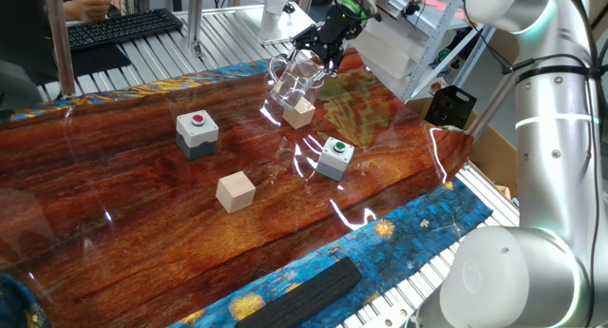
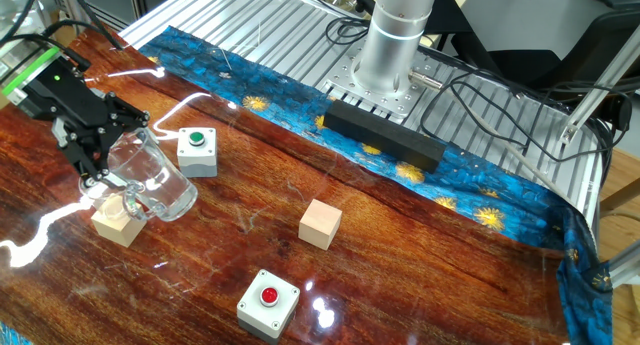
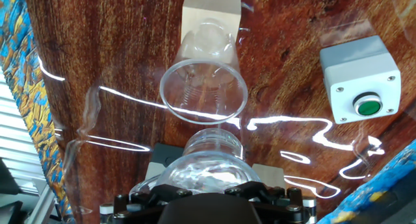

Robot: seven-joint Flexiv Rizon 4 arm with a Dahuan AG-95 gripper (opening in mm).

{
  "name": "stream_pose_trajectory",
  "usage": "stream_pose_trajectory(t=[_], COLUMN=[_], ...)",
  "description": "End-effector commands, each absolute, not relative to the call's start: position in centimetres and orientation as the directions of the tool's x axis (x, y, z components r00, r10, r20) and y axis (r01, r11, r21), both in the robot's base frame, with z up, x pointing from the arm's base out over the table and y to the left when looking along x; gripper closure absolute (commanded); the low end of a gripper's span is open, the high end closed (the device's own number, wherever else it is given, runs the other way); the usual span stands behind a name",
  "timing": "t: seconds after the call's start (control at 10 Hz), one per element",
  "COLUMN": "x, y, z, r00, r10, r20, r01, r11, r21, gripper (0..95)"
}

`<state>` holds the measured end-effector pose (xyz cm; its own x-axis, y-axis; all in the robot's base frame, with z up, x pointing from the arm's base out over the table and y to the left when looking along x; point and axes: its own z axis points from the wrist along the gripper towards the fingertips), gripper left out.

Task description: Pour the water from one cup into another empty cup

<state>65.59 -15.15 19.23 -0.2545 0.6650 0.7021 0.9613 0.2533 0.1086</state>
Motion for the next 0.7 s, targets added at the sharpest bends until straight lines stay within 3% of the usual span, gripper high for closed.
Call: stream_pose_trajectory(t=[0.1, 0.7], x=[65.44, 65.44], y=[-15.03, -15.03], z=[19.15, 19.14], r00=[-0.255, -0.247], r10=[0.666, 0.65], r20=[0.701, 0.718], r01=[0.961, 0.963], r11=[0.251, 0.244], r21=[0.111, 0.11], gripper=[95.0, 95.0])
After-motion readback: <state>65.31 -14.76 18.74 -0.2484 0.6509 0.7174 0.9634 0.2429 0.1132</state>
